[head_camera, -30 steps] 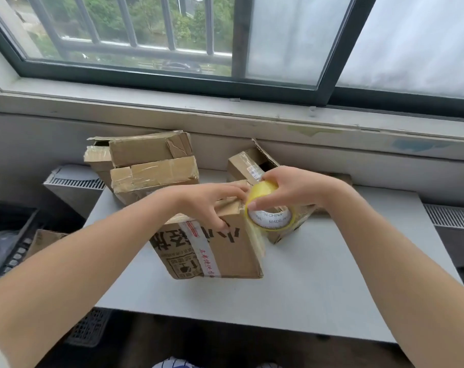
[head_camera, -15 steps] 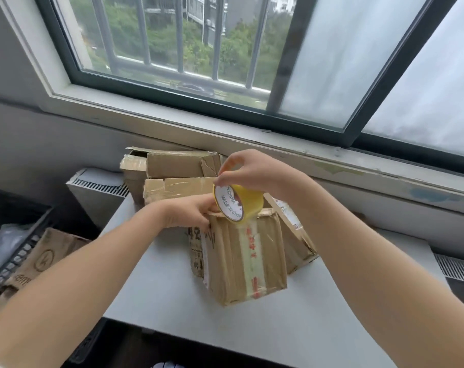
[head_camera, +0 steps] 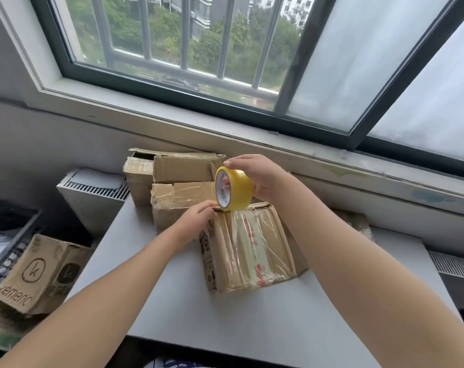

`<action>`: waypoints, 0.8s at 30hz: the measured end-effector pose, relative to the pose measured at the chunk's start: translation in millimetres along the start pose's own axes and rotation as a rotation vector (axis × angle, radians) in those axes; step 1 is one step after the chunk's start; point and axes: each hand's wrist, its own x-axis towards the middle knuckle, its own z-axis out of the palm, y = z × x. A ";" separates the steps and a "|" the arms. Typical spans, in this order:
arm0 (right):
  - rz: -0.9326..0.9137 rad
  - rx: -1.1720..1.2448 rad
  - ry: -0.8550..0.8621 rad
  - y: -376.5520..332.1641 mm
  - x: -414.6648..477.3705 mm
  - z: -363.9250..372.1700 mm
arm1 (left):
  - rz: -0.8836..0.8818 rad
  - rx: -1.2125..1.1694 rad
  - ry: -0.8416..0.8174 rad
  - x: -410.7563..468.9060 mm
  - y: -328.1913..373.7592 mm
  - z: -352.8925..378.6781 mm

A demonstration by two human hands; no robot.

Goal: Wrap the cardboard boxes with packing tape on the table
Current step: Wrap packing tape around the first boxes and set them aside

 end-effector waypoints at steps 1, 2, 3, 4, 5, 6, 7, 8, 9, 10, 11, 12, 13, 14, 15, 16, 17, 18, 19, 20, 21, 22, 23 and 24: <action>-0.002 0.008 0.024 2.1 2.4 1.6 | -0.022 -0.026 0.008 2.7 -5.1 -2.6; 0.001 0.019 0.050 4.7 5.9 2.5 | -0.038 -0.054 0.014 4.7 -9.3 -4.3; 0.005 0.037 0.073 7.2 8.7 3.5 | -0.060 -0.070 0.024 6.4 -12.8 -5.0; 0.011 0.044 0.092 9.5 11.2 4.7 | -0.072 -0.077 0.033 8.0 -16.3 -5.4; 0.018 0.035 0.104 11.0 13.4 5.9 | -0.079 -0.080 0.038 9.2 -18.4 -6.0; 0.029 0.025 0.110 12.6 16.0 7.2 | -0.082 -0.084 0.044 8.9 -19.5 -5.9; 0.038 0.022 0.111 14.3 19.0 8.4 | -0.080 -0.084 0.044 8.7 -21.7 -6.0; 0.041 0.026 0.110 15.4 21.6 9.5 | -0.067 -0.076 0.036 7.6 -23.5 -5.9; 0.043 0.031 0.110 15.4 23.4 11.0 | -0.051 -0.070 0.033 6.6 -25.4 -5.6; 0.041 0.040 0.112 14.7 24.7 11.9 | -0.028 -0.064 0.023 5.6 -26.4 -4.6; 0.037 0.048 0.114 13.5 25.3 12.8 | -0.015 -0.047 0.015 5.3 -29.1 -3.7; 0.031 0.051 0.116 12.3 25.7 13.1 | 0.003 -0.017 0.006 4.5 -31.1 -1.8; 0.028 0.051 0.116 11.2 25.0 13.0 | 0.016 0.015 -0.003 2.9 -33.1 0.8; 0.028 0.048 0.115 10.7 23.7 12.8 | 0.029 0.055 -0.014 0.2 -34.1 3.3; 0.028 0.045 0.114 10.8 22.1 12.7 | 0.042 0.082 -0.028 -1.4 -36.1 5.4; 0.026 0.044 0.113 11.3 20.5 12.7 | 0.064 0.090 -0.034 -3.1 -38.5 7.3; 0.024 0.045 0.114 11.8 19.1 12.7 | 0.090 0.085 -0.017 -4.2 -40.5 8.4; 0.018 0.052 0.112 12.0 18.0 12.8 | 0.117 0.078 0.015 -4.8 -41.1 9.5; 0.012 0.060 0.109 11.5 16.9 13.3 | 0.133 0.075 0.051 -3.1 -42.8 9.7; 0.006 0.064 0.108 10.8 15.8 13.7 | 0.146 0.074 0.078 -1.1 -44.0 9.9; 0.003 0.053 0.105 10.5 14.3 14.1 | 0.151 0.075 0.103 -0.5 -43.7 10.3; 0.003 0.024 0.097 11.0 12.6 14.5 | 0.150 0.075 0.122 -0.7 -43.2 10.4; 0.003 -0.019 0.086 12.6 9.9 14.5 | 0.159 0.075 0.133 -0.9 -42.8 10.0; 0.002 -0.061 0.074 15.5 6.5 14.1 | 0.171 0.080 0.140 -1.5 -42.7 9.7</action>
